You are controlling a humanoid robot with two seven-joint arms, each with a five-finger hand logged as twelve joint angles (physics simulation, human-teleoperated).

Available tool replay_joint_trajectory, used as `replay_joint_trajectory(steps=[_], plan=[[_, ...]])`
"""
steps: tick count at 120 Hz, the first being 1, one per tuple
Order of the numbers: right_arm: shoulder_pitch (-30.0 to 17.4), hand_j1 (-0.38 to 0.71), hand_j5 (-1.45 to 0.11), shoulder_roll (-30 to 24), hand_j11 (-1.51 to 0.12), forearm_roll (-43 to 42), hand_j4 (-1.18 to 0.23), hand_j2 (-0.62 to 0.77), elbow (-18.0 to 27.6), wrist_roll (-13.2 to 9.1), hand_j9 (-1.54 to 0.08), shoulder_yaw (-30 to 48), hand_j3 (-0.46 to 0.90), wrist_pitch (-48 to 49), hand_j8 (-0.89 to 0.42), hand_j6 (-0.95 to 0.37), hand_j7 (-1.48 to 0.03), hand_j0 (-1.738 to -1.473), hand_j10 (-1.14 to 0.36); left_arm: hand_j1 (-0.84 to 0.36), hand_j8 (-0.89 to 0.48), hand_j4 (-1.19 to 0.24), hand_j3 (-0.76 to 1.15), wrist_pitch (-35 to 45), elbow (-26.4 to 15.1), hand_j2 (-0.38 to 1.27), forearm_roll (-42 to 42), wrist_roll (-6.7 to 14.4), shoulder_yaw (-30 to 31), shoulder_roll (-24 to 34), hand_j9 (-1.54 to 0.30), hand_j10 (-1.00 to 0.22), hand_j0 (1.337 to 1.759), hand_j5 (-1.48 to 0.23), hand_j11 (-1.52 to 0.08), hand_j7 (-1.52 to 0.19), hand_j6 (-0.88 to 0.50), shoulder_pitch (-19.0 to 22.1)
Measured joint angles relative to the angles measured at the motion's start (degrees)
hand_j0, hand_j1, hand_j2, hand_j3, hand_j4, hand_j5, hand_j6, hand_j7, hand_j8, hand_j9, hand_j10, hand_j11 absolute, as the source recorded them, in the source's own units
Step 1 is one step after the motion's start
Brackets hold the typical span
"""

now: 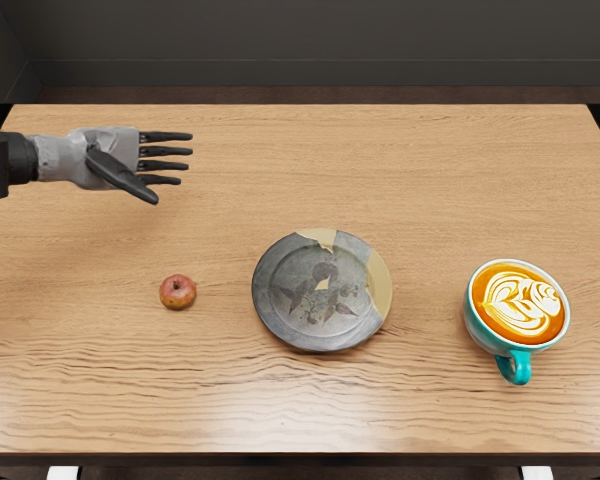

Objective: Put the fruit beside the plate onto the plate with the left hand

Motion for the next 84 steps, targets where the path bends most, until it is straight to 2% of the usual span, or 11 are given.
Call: replay_joint_trajectory(steps=[32, 50, 54, 65, 84], plan=[[-0.1, -0.33, -0.02, 0.0, -0.02, -0.1, -0.02, 0.0, 0.1, 0.1, -0.02, 0.1, 0.0, 0.0, -0.02, -0.02, -0.02, -1.658, -0.02, 0.35, 0.0, 0.0, 0.0, 0.0, -1.1, 0.0, 0.5, 0.3, -0.5, 0.4, 0.0, 0.0, 1.658, 0.0, 0.0, 0.0, 0.0, -0.4], [-0.1, -0.33, -0.02, 0.0, -0.02, -0.1, -0.02, 0.0, 0.2, 0.1, -0.02, 0.1, 0.0, 0.1, -0.02, -0.02, -0.02, -1.658, -0.02, 0.35, 0.0, 0.0, 0.0, 0.0, -1.9, 0.0, 6.8, 0.8, -4.0, 2.5, 0.0, 0.0, 1.658, 0.0, 0.0, 0.0, 0.0, -1.4], [-0.1, -0.33, -0.02, 0.0, -0.02, 0.0, -0.02, 0.0, 0.2, 0.1, -0.02, 0.1, 0.0, 0.1, -0.02, -0.02, -0.02, -1.658, -0.02, 0.35, 0.0, 0.0, 0.0, 0.0, -3.8, 0.0, 9.0, 1.0, -5.3, 4.6, 0.0, 0.0, 1.658, 0.0, 0.0, 0.0, 0.0, -1.4], [-0.1, -0.33, -0.02, 0.0, -0.02, 0.0, -0.02, 0.0, 0.2, 0.1, -0.02, 0.1, 0.0, 0.1, -0.02, -0.02, -0.02, -1.658, -0.01, 0.35, 0.0, 0.0, 0.0, 0.0, -13.3, 0.0, 15.3, 1.6, -9.0, 12.3, 0.0, 0.0, 1.658, 0.0, 0.0, 0.0, 0.0, -1.1], [-0.1, -0.33, -0.02, 0.0, -0.02, 0.0, -0.02, 0.0, 0.2, 0.1, -0.02, 0.1, 0.0, 0.1, -0.01, -0.02, -0.02, -1.658, -0.01, 0.34, 0.0, 0.0, 0.0, 0.0, -23.7, 0.0, 24.4, 2.0, -11.4, 14.2, -0.01, 0.0, 1.658, -0.01, -0.01, -0.01, 0.0, -0.5]])
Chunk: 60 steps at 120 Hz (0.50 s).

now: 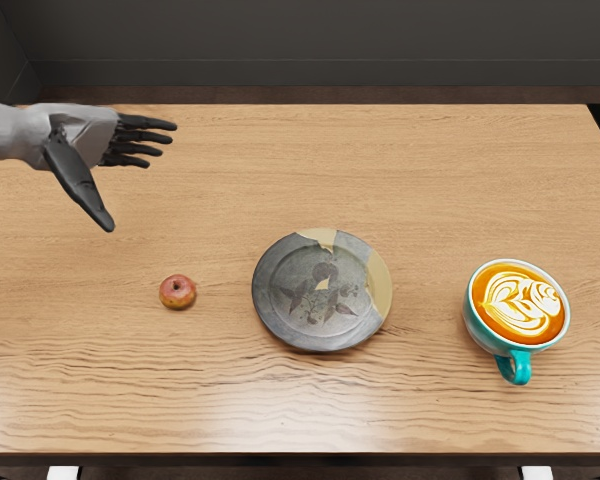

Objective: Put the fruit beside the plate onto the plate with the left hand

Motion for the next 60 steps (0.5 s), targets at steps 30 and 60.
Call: replay_joint_trajectory(steps=[30, 60], plan=[[0.0, -0.33, -0.02, 0.0, -0.02, 0.0, -0.02, 0.0, 0.0, 0.0, -0.02, 0.0, 0.0, 0.0, -0.02, -0.02, -0.02, -1.658, -0.01, 0.34, -0.01, -0.01, 0.0, 0.0, -12.0, 0.0, 12.5, 1.3, -0.6, 1.0, -0.01, -0.01, 1.658, -0.01, -0.01, -0.01, -0.01, 2.6], [0.0, -0.33, -0.02, 0.0, -0.02, 0.0, -0.02, 0.0, 0.0, 0.0, -0.02, 0.0, 0.0, 0.0, -0.01, -0.02, -0.02, -1.658, -0.01, 0.33, -0.03, -0.02, 0.0, 2.4, -19.7, 0.0, 20.8, 2.7, -0.5, 3.5, -0.03, -0.02, 1.658, -0.03, -0.03, -0.03, -0.03, 5.0]])
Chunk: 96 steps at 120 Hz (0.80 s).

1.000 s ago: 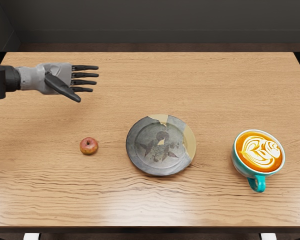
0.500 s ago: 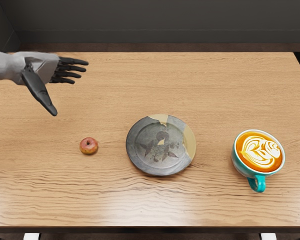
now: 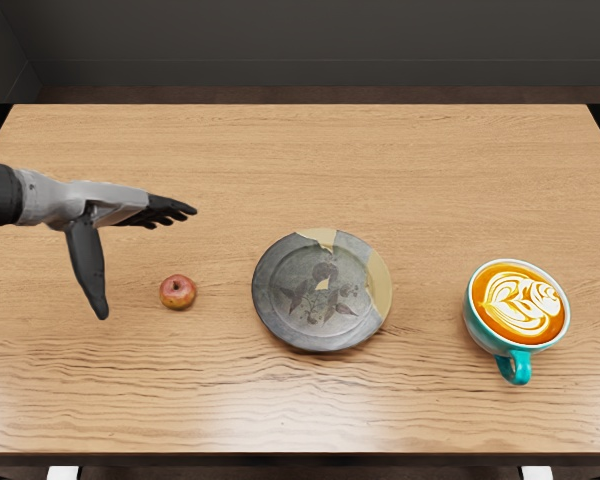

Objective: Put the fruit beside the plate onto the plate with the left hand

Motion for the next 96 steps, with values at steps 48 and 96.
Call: replay_joint_trajectory(steps=[48, 96], plan=[[0.0, -0.33, -0.02, 0.0, -0.02, 0.0, -0.02, 0.0, 0.0, 0.0, -0.02, 0.0, 0.0, 0.0, -0.01, -0.01, -0.02, -1.658, -0.01, 0.24, -0.09, -0.09, 0.0, 17.4, -5.2, 0.02, 3.3, 8.8, 2.9, -4.5, -0.12, -0.09, 1.658, -0.12, -0.12, -0.12, -0.1, 1.1], [0.0, -0.33, -0.02, 0.0, -0.02, 0.0, -0.02, 0.0, 0.0, 0.0, -0.02, 0.0, 0.0, 0.0, -0.01, -0.02, -0.02, -1.658, -0.01, 0.18, -0.14, -0.14, 0.0, 18.8, -5.7, 0.03, 4.3, 9.4, 3.3, -10.8, -0.18, -0.14, 1.658, -0.18, -0.18, -0.18, -0.14, -0.1]])
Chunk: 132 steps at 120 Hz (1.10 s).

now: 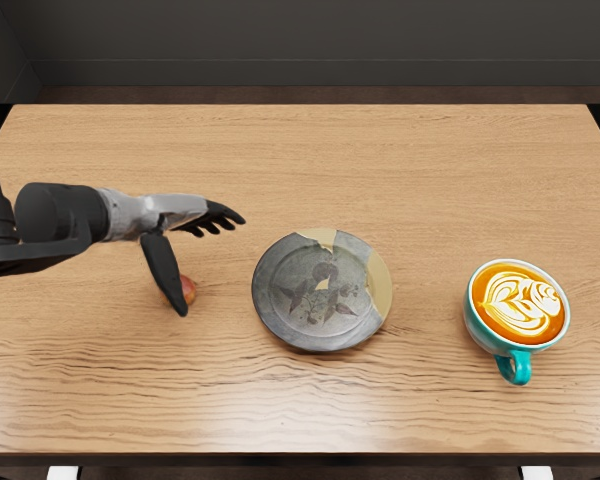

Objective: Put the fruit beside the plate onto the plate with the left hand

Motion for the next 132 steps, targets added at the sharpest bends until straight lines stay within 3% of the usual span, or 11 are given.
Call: replay_joint_trajectory(steps=[41, 60, 85, 132], plan=[[0.0, -0.33, -0.02, 0.0, -0.02, 0.0, -0.02, 0.0, 0.0, 0.0, -0.02, 0.0, 0.0, 0.0, -0.01, -0.02, -0.02, -1.658, -0.01, 0.19, -0.14, -0.14, 0.0, 2.9, -0.3, 0.03, 8.2, 0.0, 0.4, -0.2, -0.18, -0.14, 1.658, -0.18, -0.18, -0.18, -0.14, 0.3], [0.0, -0.33, -0.02, 0.0, -0.02, 0.0, -0.02, 0.0, 0.0, 0.0, -0.02, 0.0, 0.0, 0.0, -0.01, -0.02, -0.02, -1.658, -0.01, 0.19, -0.14, -0.14, 0.0, 3.1, -0.6, 0.03, 11.5, 0.0, 4.1, 0.4, -0.18, -0.14, 1.658, -0.18, -0.17, -0.18, -0.14, -1.3], [0.0, -0.33, -0.02, 0.0, -0.02, 0.0, -0.02, 0.0, 0.0, 0.0, -0.02, 0.0, 0.0, 0.0, -0.01, -0.02, -0.02, -1.658, -0.01, 0.2, -0.13, -0.13, 0.0, 1.7, -1.1, 0.03, 12.5, 0.0, 7.4, 1.1, -0.16, -0.13, 1.658, -0.16, -0.16, -0.16, -0.13, -2.4], [0.0, -0.33, -0.02, 0.0, -0.02, 0.0, -0.02, 0.0, 0.0, 0.0, -0.02, 0.0, 0.0, 0.0, -0.01, -0.02, -0.02, -1.658, -0.01, 0.24, -0.09, -0.09, 0.0, -0.2, -1.2, 0.02, 12.7, 0.0, 8.1, 1.9, -0.12, -0.09, 1.658, -0.12, -0.12, -0.12, -0.09, -2.3]])
